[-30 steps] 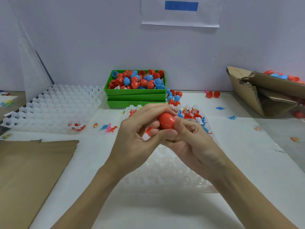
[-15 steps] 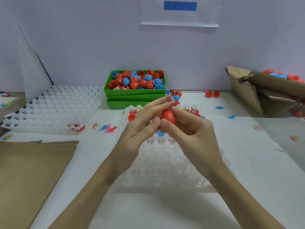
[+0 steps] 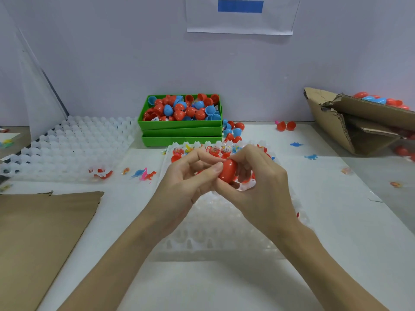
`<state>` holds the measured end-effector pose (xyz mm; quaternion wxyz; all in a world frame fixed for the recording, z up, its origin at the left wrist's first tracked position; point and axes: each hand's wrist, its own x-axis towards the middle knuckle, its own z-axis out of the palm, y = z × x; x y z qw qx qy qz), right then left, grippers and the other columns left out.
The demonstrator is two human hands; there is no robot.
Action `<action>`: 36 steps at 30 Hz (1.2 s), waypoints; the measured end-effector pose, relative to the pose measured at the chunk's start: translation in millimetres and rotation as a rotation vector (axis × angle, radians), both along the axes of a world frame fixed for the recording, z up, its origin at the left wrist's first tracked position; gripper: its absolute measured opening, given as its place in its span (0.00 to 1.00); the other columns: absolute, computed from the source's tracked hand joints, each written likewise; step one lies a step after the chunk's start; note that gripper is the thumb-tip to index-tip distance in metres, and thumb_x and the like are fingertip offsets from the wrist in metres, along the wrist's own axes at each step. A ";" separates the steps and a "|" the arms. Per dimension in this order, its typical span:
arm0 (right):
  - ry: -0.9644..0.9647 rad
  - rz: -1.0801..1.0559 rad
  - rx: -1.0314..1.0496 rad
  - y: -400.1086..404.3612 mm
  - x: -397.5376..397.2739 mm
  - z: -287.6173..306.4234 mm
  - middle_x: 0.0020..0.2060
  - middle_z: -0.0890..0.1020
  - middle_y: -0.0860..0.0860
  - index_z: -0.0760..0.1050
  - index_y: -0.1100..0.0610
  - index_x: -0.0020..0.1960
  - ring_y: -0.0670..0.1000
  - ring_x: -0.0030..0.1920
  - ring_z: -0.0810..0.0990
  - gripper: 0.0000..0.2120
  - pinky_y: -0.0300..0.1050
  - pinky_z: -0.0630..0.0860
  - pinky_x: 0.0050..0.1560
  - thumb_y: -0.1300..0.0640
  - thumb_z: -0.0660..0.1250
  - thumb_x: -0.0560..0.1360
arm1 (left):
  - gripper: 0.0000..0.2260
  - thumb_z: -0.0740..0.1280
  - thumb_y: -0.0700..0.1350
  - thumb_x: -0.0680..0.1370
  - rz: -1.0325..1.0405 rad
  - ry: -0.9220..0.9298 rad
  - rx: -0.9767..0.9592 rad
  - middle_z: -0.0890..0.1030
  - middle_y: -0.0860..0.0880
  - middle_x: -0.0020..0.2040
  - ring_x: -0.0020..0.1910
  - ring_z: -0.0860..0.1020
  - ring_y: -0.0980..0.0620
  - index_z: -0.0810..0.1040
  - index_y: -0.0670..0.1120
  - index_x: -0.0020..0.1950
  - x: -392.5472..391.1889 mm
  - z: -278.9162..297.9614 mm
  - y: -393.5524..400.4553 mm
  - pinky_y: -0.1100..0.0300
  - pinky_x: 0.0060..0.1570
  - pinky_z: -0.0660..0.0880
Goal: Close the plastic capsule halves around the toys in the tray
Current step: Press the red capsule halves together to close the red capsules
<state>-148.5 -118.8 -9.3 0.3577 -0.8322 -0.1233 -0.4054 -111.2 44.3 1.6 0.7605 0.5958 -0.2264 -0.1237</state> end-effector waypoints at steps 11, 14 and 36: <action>0.037 -0.012 -0.021 0.4 -0.8 1.9 0.39 0.77 0.47 0.76 0.58 0.49 0.41 0.38 0.74 0.15 0.26 0.70 0.42 0.55 0.80 0.70 | 0.08 0.71 0.42 0.79 -0.060 0.179 -0.140 0.84 0.36 0.54 0.54 0.86 0.38 0.81 0.39 0.55 -1.3 0.6 -5.0 0.55 0.54 0.83; -0.015 -0.033 -0.061 1.6 -1.0 2.3 0.42 0.75 0.45 0.77 0.59 0.52 0.40 0.38 0.70 0.19 0.24 0.68 0.46 0.49 0.79 0.71 | 0.14 0.73 0.44 0.77 -0.077 0.206 -0.135 0.85 0.38 0.55 0.51 0.86 0.39 0.80 0.38 0.60 -0.1 3.5 -2.0 0.58 0.50 0.83; 0.124 0.001 -0.066 3.8 0.3 -1.4 0.51 0.78 0.50 0.81 0.59 0.62 0.42 0.47 0.71 0.22 0.24 0.68 0.52 0.45 0.71 0.76 | 0.15 0.69 0.49 0.81 0.027 0.206 -0.086 0.85 0.40 0.58 0.59 0.85 0.40 0.82 0.41 0.62 3.8 -2.2 -1.7 0.55 0.57 0.82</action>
